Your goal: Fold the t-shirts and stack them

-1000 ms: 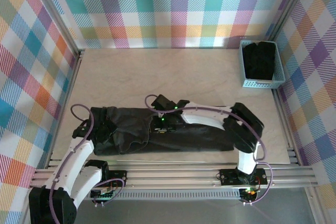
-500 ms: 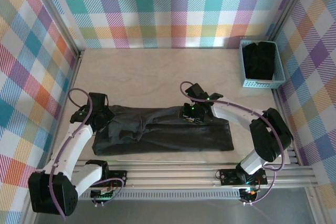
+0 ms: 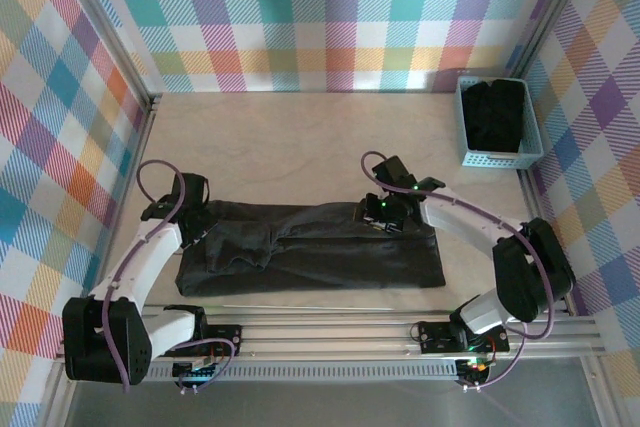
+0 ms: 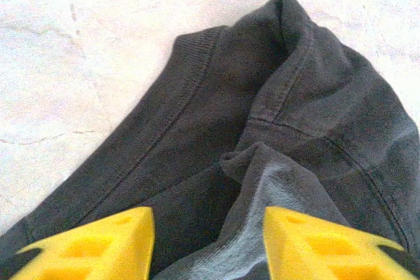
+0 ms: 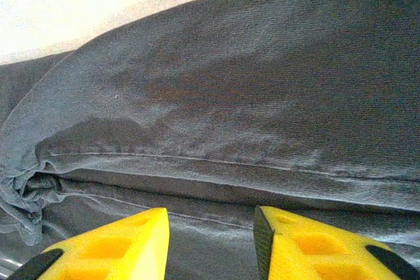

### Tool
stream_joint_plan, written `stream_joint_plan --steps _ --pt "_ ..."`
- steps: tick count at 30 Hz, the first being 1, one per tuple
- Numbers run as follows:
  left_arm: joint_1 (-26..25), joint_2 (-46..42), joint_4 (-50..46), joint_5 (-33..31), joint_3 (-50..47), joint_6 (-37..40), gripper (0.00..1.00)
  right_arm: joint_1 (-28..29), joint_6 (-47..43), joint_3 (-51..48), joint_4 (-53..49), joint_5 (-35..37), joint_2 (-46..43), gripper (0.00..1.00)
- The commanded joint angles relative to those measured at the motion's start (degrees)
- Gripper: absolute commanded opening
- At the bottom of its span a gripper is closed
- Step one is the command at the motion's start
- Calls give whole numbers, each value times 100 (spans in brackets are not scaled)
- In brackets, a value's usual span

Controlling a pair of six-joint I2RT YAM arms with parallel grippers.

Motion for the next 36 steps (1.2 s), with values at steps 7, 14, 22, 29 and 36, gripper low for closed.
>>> stream_joint_plan --steps 7,14,22,29,36 --pt "-415 -1314 -402 1498 -416 -1363 47 -935 -848 25 -429 -494 42 41" --pt "-587 -381 820 2070 -784 -2429 43 -1279 -1375 552 -825 -254 963 37" --pt "-596 1223 1416 1946 -775 -2308 41 -1623 -1658 1117 -1509 20 2188 35" --pt "-408 3517 1324 2046 1021 -1842 38 -1866 -1494 1137 -1581 23 2265 35" --pt "-416 6228 674 2318 4851 -1514 34 -2057 -886 754 -1530 -229 1853 35"
